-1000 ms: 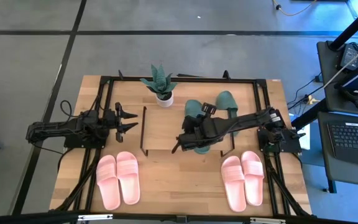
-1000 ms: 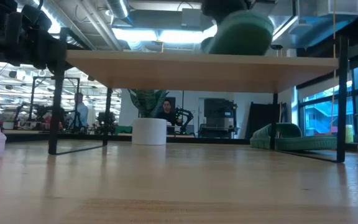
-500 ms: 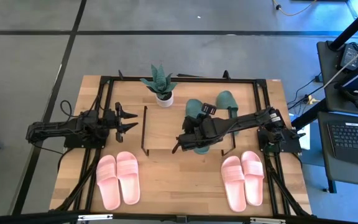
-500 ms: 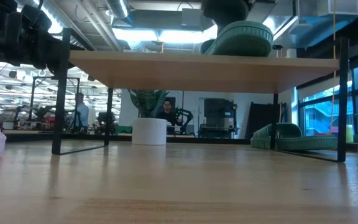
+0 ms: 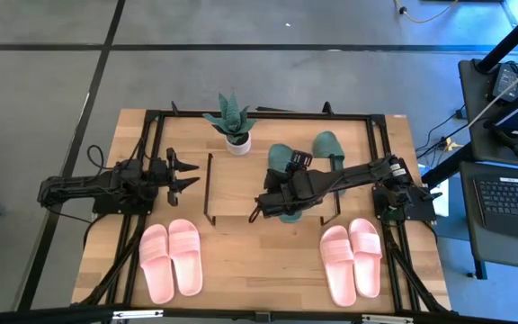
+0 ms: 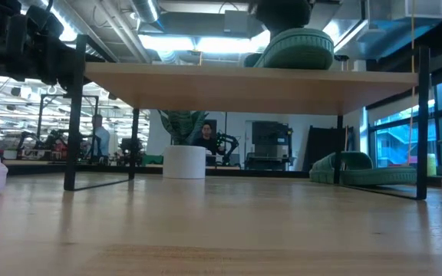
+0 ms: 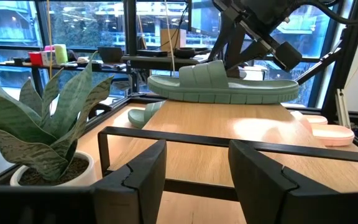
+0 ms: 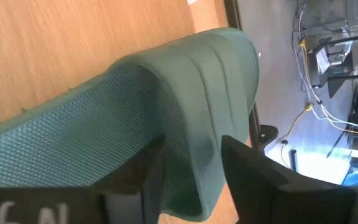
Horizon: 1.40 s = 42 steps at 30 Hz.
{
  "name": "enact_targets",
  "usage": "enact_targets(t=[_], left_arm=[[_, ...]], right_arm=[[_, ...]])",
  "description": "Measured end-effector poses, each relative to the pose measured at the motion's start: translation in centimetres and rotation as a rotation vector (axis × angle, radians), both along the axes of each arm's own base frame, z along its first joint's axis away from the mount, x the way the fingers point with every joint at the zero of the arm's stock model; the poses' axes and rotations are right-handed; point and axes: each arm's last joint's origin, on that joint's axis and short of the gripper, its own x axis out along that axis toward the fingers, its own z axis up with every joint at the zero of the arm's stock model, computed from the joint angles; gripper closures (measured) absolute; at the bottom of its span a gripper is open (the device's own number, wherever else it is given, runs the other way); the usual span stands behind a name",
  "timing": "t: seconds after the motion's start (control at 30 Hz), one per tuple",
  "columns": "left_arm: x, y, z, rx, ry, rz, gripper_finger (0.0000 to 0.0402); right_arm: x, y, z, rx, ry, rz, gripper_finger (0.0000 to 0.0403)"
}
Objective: Pick and place slides into the shelf
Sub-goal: Put the blue slide on the shelf
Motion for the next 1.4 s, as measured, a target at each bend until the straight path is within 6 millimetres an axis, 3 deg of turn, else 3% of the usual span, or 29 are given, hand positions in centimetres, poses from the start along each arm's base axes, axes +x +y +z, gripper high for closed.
enact_targets(t=[0.23, 0.33, 0.47, 0.67, 0.83, 1.0, 1.17, 1.4], left_arm=[[0.0, 0.0, 0.0, 0.0, 0.0, 0.0, 0.0235], [0.0, 0.0, 0.0, 0.0, 0.0, 0.0, 0.0235], [0.0, 0.0, 0.0, 0.0, 0.0, 0.001, 0.0235], [0.0, 0.0, 0.0, 0.0, 0.0, 0.001, 0.0235], [0.0, 0.0, 0.0, 0.0, 0.001, 0.001, 0.0235], [0.0, 0.0, 0.0, 0.0, 0.001, 0.001, 0.0235], [0.0, 0.0, 0.0, 0.0, 0.001, 0.001, 0.0235], [0.0, 0.0, 0.0, 0.0, 0.001, 0.001, 0.0235]], right_arm=[[0.3, 0.3, 3.3, 0.08, -0.127, 0.0, 0.0219], [0.2, 0.5, 5.3, 0.184, -0.137, 0.088, 0.0218], [-0.7, 0.5, 8.7, 0.2, -0.205, 0.194, 0.0218], [-5.8, -1.2, 14.5, 0.164, -0.305, 0.315, 0.0218], [-11.4, -3.0, 16.8, 0.033, -0.372, 0.256, 0.0218], [-15.7, -5.3, 15.0, -0.004, -0.308, 0.183, 0.0218], [-18.5, -7.4, 11.4, -0.01, -0.212, 0.077, 0.0218], [-20.2, -9.4, 5.3, 0.141, -0.04, 0.273, 0.0218]])
